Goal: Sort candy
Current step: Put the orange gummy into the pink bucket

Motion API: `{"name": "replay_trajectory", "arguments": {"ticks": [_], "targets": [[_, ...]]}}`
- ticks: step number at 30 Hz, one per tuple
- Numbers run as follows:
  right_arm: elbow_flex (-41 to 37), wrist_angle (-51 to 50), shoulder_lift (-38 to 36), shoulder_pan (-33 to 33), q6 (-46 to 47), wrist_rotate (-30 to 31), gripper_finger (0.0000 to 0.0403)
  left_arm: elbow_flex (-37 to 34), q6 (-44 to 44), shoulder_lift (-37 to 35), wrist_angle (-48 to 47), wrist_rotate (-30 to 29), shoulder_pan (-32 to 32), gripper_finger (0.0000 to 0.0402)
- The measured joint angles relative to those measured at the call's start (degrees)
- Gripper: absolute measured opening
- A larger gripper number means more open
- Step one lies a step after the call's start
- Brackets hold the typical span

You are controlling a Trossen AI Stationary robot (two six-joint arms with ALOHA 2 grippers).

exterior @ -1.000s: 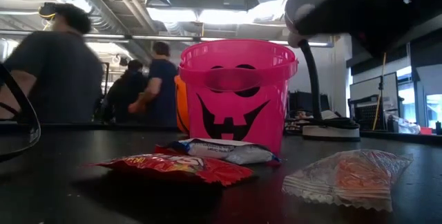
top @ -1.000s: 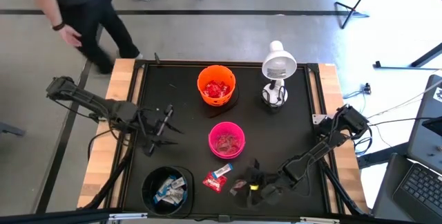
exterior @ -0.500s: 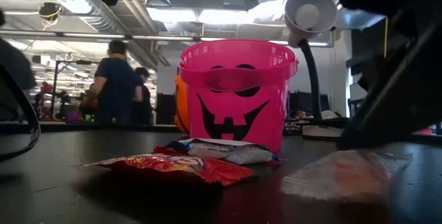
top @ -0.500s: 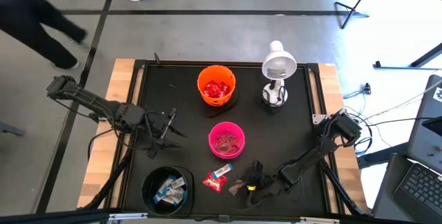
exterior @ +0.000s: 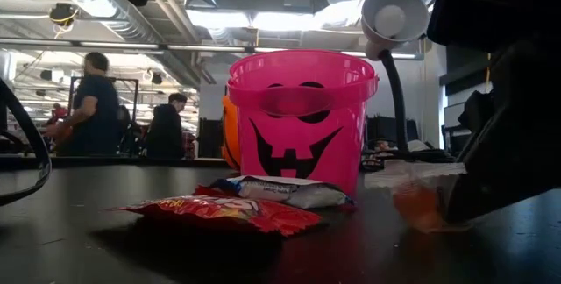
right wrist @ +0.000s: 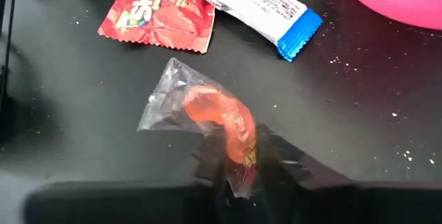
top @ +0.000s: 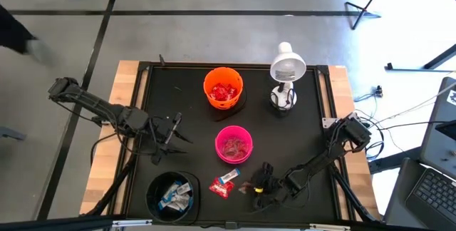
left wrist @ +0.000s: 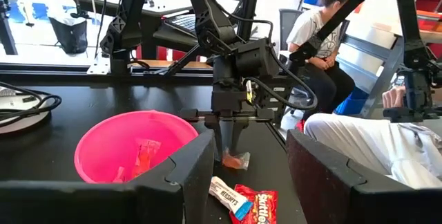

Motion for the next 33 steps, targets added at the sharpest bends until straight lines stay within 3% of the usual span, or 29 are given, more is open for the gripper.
{"name": "replay_trajectory", "arguments": {"ticks": [5, 11, 20, 27, 33], "targets": [[-0.08, -0.03, -0.96, -0.01, -0.01, -1.38, 0.0010, 0.00, -0.03, 0.00, 0.02, -0.02, 0.00, 0.0172], [-0.31, -0.43, -4.87, 0.07, -1.38, -0.77, 0.0026, 0.00, -0.04, 0.00, 0.04, 0.00, -0.05, 0.0172], [4.14, -0.30, -9.65, -0.82, -11.54, 9.29, 0.0006, 0.02, 0.42, 1.18, 2.17, -0.03, -1.94, 0.0172], [9.25, -1.56, -11.64, -6.68, -20.94, 14.31, 0.0007, 0.04, 0.59, 1.75, 2.95, -0.06, -2.19, 0.0172], [12.72, -12.72, -11.67, -14.15, -18.89, 11.62, 0.0010, 0.04, 0.31, 1.73, 2.86, -0.05, -2.61, 0.0172]]}}
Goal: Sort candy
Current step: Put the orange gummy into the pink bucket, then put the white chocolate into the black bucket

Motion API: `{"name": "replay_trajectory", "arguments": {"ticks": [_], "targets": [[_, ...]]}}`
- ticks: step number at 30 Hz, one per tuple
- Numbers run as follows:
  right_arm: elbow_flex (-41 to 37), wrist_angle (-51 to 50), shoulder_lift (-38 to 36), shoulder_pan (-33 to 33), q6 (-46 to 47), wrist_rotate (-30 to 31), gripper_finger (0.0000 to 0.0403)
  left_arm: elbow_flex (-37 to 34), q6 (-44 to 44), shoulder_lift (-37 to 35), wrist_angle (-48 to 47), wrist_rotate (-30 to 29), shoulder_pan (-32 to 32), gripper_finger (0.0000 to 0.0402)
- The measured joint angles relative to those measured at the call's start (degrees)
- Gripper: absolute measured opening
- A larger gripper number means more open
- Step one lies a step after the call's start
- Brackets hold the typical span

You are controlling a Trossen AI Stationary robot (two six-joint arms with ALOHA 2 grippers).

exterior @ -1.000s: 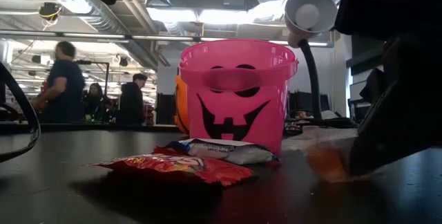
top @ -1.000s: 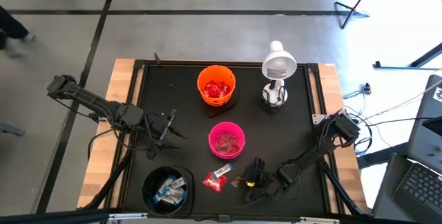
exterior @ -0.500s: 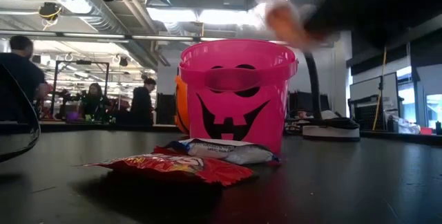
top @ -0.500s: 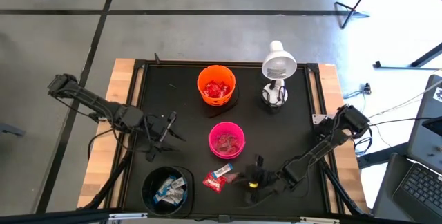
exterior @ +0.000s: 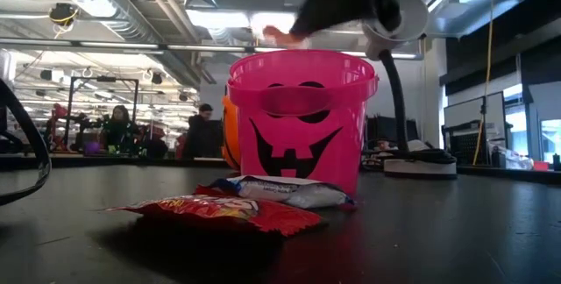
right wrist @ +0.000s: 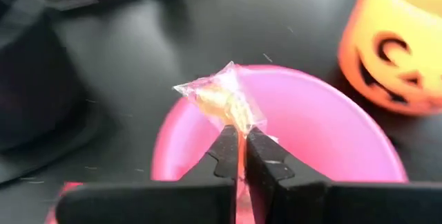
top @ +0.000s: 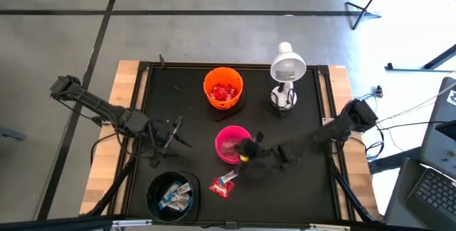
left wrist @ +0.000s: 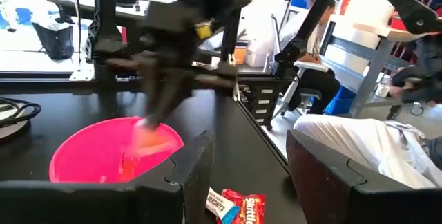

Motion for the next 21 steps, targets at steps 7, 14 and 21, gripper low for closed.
{"name": "replay_trajectory", "arguments": {"ticks": [7, 14, 21], "targets": [[0.02, -7.41, 0.02, -5.17, 5.57, -8.04, 0.0040, 0.00, 0.15, 0.00, -0.16, 0.02, -1.07, 0.0172], [2.27, -9.98, 0.02, -5.28, 3.36, -8.62, 0.0127, 0.00, 0.26, 0.00, -0.58, 0.00, -1.15, 0.0172], [11.05, -15.46, 0.02, -4.03, -0.48, -9.47, 0.0184, 0.00, 0.26, 0.00, -0.72, -0.13, -1.13, 0.0172]]}}
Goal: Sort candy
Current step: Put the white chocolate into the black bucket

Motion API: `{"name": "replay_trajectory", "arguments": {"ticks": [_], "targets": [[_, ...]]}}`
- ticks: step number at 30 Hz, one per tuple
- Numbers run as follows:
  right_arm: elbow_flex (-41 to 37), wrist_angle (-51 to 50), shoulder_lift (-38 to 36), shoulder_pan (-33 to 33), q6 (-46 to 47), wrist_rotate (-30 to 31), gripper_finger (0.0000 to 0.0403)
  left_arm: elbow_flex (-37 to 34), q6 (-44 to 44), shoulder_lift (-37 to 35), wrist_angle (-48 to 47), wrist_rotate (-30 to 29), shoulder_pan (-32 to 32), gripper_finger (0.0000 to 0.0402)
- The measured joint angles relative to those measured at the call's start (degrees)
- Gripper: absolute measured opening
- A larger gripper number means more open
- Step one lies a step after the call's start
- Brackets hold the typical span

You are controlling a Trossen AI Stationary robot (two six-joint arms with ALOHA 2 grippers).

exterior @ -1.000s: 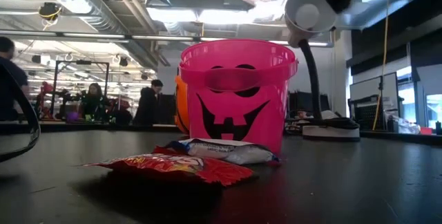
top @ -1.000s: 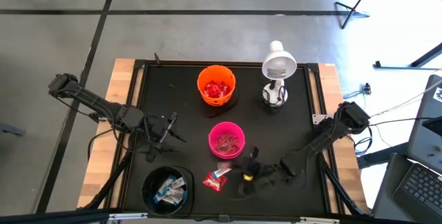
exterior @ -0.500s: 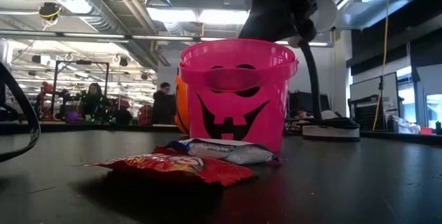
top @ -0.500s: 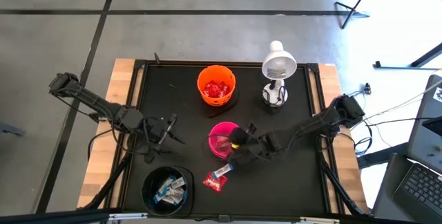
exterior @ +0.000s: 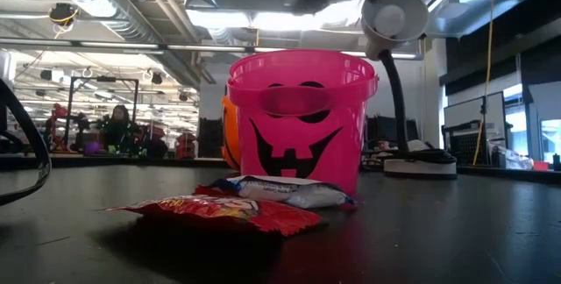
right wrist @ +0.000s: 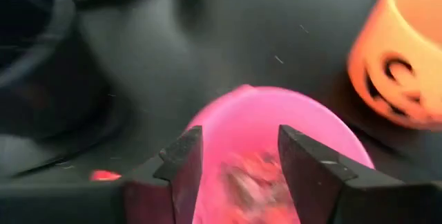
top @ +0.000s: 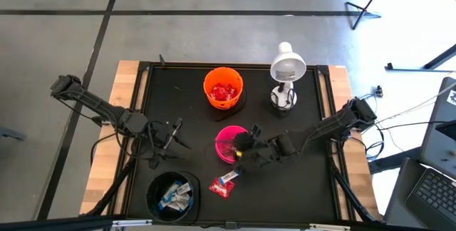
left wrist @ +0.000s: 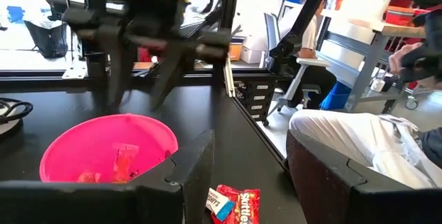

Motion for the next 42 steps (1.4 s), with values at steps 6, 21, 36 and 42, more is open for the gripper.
{"name": "replay_trajectory", "arguments": {"ticks": [6, 21, 36, 42], "targets": [[1.54, 5.05, 0.65, 7.35, -6.65, -0.08, 0.0177, 0.00, 0.02, -0.01, -0.27, 0.00, 0.00, 0.0172], [1.37, 8.50, 18.11, 12.79, -7.54, -0.41, 0.0161, 0.00, -0.46, -0.02, 0.22, -1.25, -0.13, 0.0172], [1.39, 8.49, 20.90, 10.58, -6.37, -2.94, 0.0161, 0.10, 1.71, -0.14, 19.50, 16.14, -2.87, 0.0172], [1.39, 8.13, 20.90, 10.62, -5.80, -2.02, 0.0161, 0.11, 4.13, -2.08, 19.20, 14.22, -3.74, 0.0172]]}}
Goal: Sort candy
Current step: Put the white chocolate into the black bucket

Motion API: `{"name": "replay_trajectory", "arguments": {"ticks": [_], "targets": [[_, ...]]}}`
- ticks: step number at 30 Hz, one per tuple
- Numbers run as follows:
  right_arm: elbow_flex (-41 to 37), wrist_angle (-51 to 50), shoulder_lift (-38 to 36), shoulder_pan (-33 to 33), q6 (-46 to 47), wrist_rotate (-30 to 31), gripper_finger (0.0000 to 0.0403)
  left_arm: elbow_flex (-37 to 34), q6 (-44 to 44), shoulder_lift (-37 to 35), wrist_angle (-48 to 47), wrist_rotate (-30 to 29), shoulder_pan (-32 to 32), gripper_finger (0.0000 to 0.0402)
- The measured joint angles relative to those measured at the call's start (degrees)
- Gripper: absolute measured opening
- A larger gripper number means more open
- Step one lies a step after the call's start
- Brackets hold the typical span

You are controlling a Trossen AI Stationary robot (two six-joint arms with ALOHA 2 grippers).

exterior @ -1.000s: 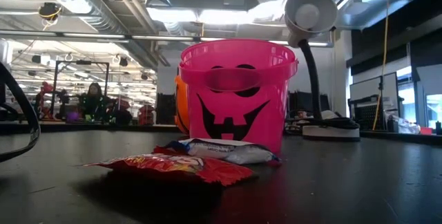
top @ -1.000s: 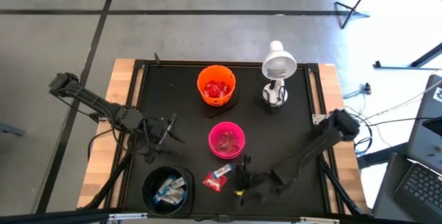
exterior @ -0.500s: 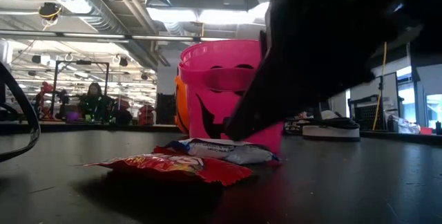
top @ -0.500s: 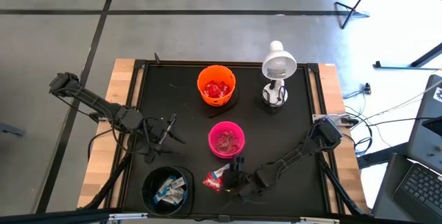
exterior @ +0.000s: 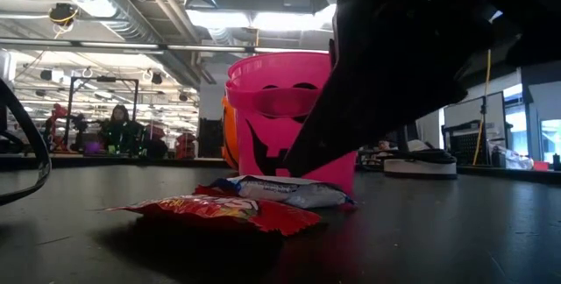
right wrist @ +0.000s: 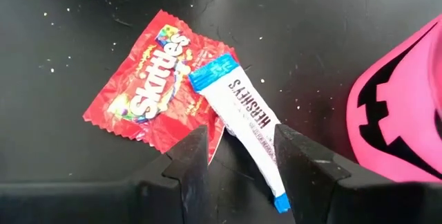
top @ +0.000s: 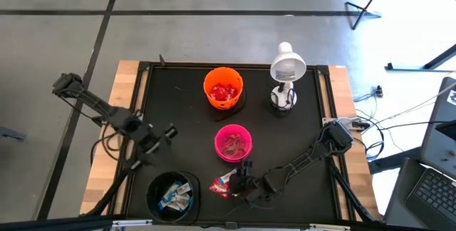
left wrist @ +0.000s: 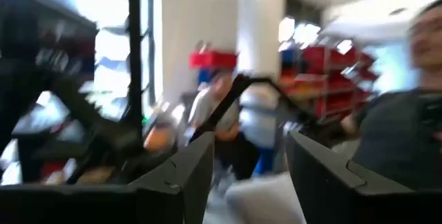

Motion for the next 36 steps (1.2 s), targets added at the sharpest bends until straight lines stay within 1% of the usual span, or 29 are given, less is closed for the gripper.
{"name": "replay_trajectory", "arguments": {"ticks": [6, 10, 20, 29, 36], "targets": [[0.00, -1.35, 0.00, 0.06, 0.81, 0.02, 0.0161, -0.07, -1.47, 0.57, -9.08, -10.40, 0.06, 0.0172], [0.00, -2.49, 0.00, 0.08, 2.15, 0.50, 0.0161, -0.07, -2.67, 0.57, -12.79, -14.53, 0.06, 0.0172], [0.00, -3.01, 0.00, 0.08, 3.24, 0.67, 0.0161, -0.07, -2.80, 0.57, -13.87, -15.12, 0.06, 0.0172], [0.20, -1.70, 3.26, 0.04, 4.65, 1.71, 0.0161, -0.08, -2.65, 0.57, -14.13, -15.28, 0.05, 0.0172], [0.45, -1.42, 3.78, 0.15, 5.69, 2.66, 0.0161, -0.09, -2.58, 0.57, -14.28, -15.53, 0.02, 0.0172]]}}
